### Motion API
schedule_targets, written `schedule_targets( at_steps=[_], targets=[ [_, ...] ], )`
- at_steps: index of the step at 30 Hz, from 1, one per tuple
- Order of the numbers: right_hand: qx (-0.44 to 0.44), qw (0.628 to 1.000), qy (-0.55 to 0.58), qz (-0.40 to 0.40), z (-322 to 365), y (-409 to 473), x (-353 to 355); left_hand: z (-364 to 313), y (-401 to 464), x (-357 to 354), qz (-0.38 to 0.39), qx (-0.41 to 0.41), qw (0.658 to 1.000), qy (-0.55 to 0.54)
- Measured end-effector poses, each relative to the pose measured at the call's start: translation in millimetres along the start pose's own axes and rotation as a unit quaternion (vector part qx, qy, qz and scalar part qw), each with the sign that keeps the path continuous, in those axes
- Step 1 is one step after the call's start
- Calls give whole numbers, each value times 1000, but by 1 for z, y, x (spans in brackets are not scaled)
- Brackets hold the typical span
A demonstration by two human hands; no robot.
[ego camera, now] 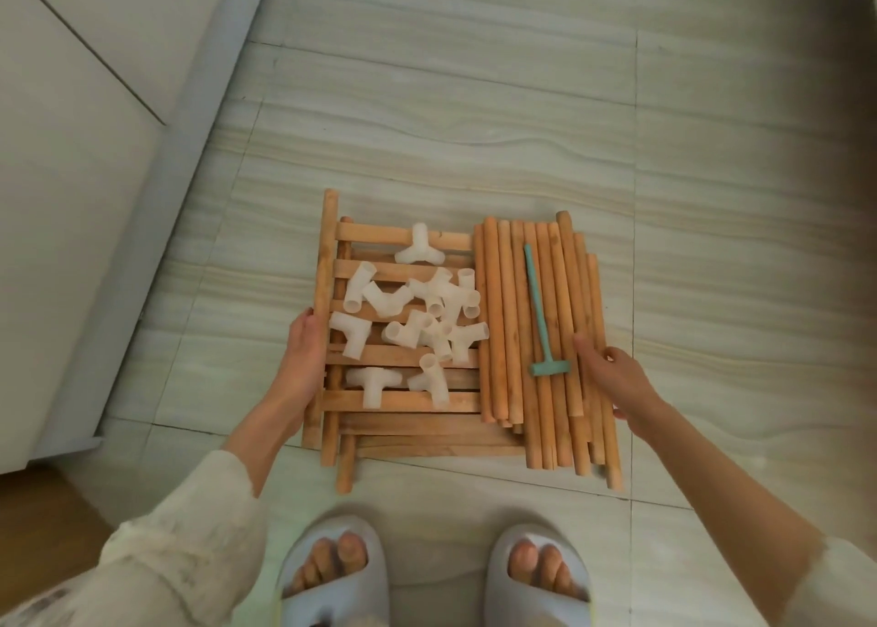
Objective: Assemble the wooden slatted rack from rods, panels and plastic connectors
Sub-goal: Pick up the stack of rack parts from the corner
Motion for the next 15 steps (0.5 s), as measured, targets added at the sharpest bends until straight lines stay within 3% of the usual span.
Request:
schedule_targets(
  at_steps=[10, 15],
  targets=[
    [86, 995, -50, -3, -17, -5, -8, -19, -6, -13, 12, 20, 997, -72],
    [116, 990, -51, -64, -11, 13, 20, -52, 1, -42, 54, -7, 993, -102]
  ],
)
Point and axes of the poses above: each hand's wrist, its own y-axis towards the middle knuckle, its own x-axis out of the back of the hand, z = x × y, the point moved 2 cm from there along y, towards the middle knuckle, and after that the axes turned 5 degrees about z, right-handed, at the moved point
